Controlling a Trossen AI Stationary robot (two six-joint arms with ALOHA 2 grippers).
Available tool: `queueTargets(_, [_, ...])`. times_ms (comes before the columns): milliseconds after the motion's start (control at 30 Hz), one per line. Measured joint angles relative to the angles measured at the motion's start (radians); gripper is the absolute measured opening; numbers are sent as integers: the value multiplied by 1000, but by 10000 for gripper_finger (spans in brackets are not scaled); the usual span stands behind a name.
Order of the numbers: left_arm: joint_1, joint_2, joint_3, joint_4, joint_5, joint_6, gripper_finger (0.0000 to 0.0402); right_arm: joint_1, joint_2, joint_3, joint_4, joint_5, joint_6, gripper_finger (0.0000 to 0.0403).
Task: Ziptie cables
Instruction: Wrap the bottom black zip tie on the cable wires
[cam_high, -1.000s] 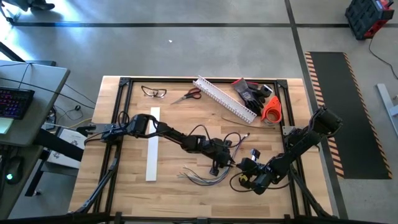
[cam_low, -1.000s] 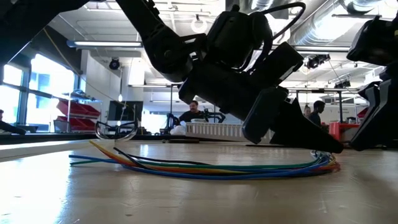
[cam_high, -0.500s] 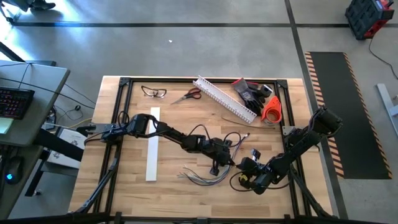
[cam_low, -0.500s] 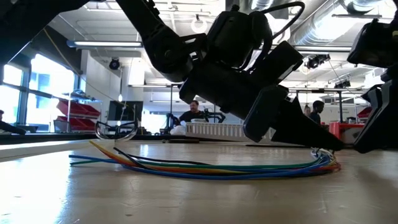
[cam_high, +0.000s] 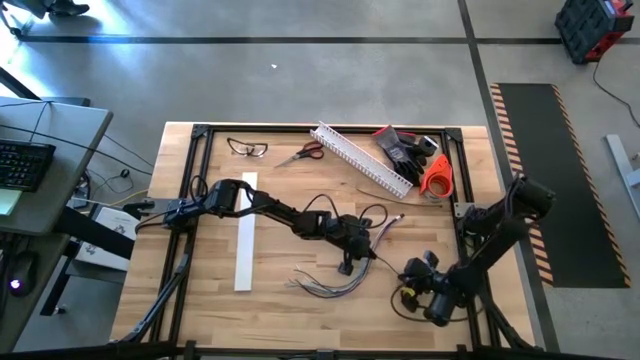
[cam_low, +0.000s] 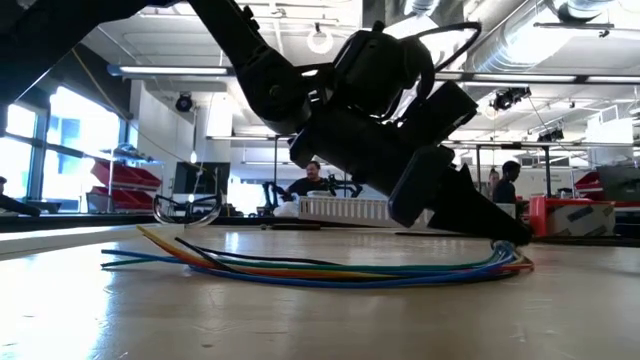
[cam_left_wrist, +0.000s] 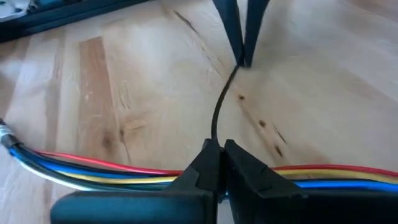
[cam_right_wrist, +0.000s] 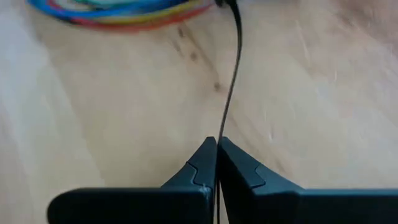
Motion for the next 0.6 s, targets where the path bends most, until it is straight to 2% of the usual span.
queueTargets(133, [2, 0, 0, 5, 10, -1, 1, 29, 0, 0, -16, 32, 14, 1])
queueTargets(300, [2, 0, -1, 1, 18, -16, 1, 15, -30, 0, -16, 17, -130, 7])
queueTargets(400, [2, 0, -1, 0, 40, -26, 1, -3, -78, 1, -16, 16, -220, 42])
queueTargets(600, [2, 2, -1, 6, 45, -26, 1, -39, -145, 2, 18, 59, -486, 156])
